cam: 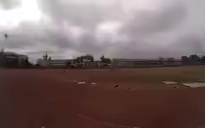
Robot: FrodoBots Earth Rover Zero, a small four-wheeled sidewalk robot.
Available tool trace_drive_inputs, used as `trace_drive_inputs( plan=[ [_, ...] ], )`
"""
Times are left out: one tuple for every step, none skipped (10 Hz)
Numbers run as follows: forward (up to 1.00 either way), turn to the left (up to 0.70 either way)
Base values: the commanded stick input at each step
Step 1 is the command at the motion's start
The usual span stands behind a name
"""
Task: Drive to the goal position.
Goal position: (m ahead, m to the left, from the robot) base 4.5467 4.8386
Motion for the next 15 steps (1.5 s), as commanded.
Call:
trace_drive_inputs(
  plan=[
    [0.0, 0.7],
    [0.0, 0.7],
    [0.0, 0.7],
    [0.0, 0.7],
    [0.0, 0.7],
    [0.0, 0.7],
    [0.0, 0.7],
    [0.0, 0.7],
    [0.0, 0.7],
    [0.0, 0.7],
    [0.0, 0.7],
    [0.33, 0.54],
    [0.57, 0.23],
    [0.7, 0.0],
    [0.7, 0.0]
  ],
)
